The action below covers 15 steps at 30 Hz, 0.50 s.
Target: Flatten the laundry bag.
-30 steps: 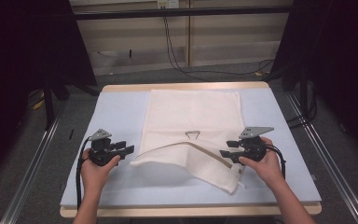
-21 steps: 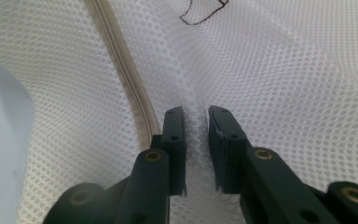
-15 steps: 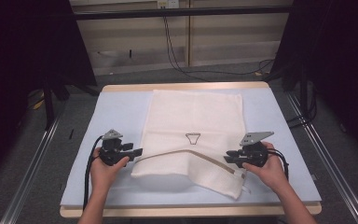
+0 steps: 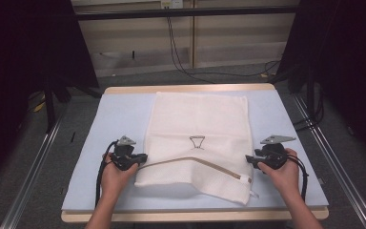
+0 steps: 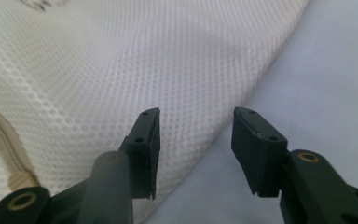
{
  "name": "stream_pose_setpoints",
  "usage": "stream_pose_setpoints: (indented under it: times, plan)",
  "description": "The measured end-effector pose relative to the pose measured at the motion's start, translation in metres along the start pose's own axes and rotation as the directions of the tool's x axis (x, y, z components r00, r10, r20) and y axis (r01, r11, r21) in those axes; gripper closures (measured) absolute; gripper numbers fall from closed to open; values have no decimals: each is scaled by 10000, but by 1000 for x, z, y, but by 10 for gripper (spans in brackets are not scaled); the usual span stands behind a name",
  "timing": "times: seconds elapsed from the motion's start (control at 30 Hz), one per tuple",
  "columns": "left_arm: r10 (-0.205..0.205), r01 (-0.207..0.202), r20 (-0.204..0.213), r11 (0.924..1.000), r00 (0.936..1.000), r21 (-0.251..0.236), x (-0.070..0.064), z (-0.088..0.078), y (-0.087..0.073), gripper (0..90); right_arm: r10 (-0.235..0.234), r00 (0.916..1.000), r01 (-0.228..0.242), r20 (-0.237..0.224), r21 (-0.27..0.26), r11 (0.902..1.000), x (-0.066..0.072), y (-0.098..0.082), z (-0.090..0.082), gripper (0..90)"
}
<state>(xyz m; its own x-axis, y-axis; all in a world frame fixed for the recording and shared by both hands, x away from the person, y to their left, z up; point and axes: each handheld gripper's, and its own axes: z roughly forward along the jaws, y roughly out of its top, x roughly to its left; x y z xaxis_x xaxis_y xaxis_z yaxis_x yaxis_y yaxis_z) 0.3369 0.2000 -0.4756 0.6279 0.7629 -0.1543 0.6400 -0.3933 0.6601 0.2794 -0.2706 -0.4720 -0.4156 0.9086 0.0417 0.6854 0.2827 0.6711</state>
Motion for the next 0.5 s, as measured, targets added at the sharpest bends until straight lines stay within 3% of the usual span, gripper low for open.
stream_pose_setpoints:
  times: [0.1,0.17,0.3,0.5]
  plan:
    - [69,-67,-223,10000,9997,62,-2,-1,3,879,-221,9997,222,-45,159,9996,6,1,5,767]
    - [-135,128,-386,9997,9992,-196,1,-3,3,881,-198,9997,199,-129,100,9998,5,4,5,858]
    - [-422,412,-350,9987,9985,-299,10,-9,2,880,-279,9995,280,-117,103,9996,6,8,8,878]
    - [-784,774,-262,9964,9966,-347,15,-16,-2,879,-550,9983,556,208,-312,9980,5,16,17,878]
